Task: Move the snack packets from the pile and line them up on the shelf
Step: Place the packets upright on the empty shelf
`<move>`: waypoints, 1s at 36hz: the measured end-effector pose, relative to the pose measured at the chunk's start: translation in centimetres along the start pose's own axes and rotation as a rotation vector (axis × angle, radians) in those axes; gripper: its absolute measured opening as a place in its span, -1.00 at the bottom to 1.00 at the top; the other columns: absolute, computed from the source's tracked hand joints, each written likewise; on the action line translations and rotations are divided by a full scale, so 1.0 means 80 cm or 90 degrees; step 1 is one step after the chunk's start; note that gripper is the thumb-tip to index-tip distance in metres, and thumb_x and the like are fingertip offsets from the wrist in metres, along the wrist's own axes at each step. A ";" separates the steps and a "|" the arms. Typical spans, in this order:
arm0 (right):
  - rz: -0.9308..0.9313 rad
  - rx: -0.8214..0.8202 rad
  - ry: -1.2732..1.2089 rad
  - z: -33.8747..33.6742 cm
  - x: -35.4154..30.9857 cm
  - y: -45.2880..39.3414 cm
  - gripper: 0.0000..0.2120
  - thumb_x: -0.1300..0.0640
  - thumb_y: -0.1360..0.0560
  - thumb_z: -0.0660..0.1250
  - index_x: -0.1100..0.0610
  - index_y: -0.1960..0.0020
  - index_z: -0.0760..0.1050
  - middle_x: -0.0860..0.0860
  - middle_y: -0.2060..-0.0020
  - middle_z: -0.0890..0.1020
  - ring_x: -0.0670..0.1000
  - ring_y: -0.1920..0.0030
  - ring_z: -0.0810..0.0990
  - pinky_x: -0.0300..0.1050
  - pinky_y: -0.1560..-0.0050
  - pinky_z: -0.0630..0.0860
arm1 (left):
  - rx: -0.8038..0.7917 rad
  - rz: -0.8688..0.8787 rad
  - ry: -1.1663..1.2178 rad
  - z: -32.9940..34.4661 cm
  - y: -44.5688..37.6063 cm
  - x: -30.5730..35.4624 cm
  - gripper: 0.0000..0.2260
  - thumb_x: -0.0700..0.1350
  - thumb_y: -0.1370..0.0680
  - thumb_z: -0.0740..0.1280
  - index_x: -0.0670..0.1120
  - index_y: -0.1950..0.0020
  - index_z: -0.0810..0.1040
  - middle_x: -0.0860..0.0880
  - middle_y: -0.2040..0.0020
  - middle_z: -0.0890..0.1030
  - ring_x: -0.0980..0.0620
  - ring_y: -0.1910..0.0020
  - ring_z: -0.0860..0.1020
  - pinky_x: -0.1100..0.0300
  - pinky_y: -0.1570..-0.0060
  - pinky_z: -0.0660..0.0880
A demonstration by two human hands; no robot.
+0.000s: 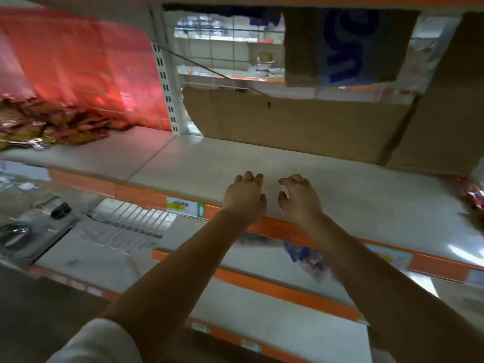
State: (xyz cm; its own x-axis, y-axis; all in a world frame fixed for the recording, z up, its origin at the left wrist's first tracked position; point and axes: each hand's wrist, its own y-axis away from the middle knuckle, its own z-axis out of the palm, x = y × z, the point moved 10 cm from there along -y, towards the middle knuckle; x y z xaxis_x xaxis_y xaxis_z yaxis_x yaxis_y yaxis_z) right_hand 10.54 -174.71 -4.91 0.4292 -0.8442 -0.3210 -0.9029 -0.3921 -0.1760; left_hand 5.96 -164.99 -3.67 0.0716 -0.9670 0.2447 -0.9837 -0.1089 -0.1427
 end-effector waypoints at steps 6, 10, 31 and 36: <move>-0.056 0.019 -0.053 0.041 -0.140 -0.020 -0.62 0.24 -0.49 0.23 0.20 -0.31 0.45 0.15 -0.23 0.49 0.16 -0.23 0.42 -0.05 -0.20 0.39 | 0.017 -0.047 -0.013 -0.045 0.030 -0.138 -0.58 -0.08 -0.58 0.19 -0.13 -0.43 0.26 -0.15 -0.31 0.39 -0.13 -0.27 0.36 0.04 -0.19 0.37; -0.089 0.017 -0.065 0.068 -0.221 -0.034 -0.62 0.24 -0.48 0.23 0.18 -0.30 0.46 0.14 -0.22 0.50 0.17 -0.22 0.43 -0.07 -0.19 0.37 | 0.037 -0.077 -0.016 -0.073 0.046 -0.216 -0.59 -0.07 -0.58 0.20 -0.14 -0.42 0.28 -0.15 -0.30 0.41 -0.14 -0.26 0.37 0.04 -0.20 0.37; -0.212 -0.054 -0.106 0.218 -0.528 -0.196 -0.63 0.24 -0.51 0.19 0.16 -0.31 0.45 0.08 -0.26 0.48 0.09 -0.27 0.39 -0.08 -0.25 0.36 | 0.131 -0.210 0.023 -0.153 0.015 -0.569 -0.61 -0.10 -0.58 0.21 -0.19 -0.38 0.33 -0.19 -0.24 0.44 -0.17 -0.22 0.38 0.01 -0.16 0.42; -0.191 -0.084 -0.101 0.256 -0.573 -0.237 -0.64 0.21 -0.54 0.17 0.16 -0.32 0.44 0.11 -0.28 0.46 0.13 -0.27 0.40 -0.05 -0.29 0.35 | 0.141 -0.212 0.032 -0.166 -0.009 -0.637 -0.64 -0.12 -0.57 0.23 -0.17 -0.35 0.36 -0.18 -0.23 0.45 -0.16 -0.22 0.39 0.03 -0.12 0.39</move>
State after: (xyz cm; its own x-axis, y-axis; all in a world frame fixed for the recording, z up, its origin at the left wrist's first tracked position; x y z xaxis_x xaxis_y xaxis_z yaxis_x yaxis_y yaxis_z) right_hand 8.47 -121.14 -5.91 0.6642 -0.6211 -0.4160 -0.7269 -0.6665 -0.1656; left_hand 0.80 -112.61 -3.30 0.3673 -0.8586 0.3577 -0.8484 -0.4669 -0.2495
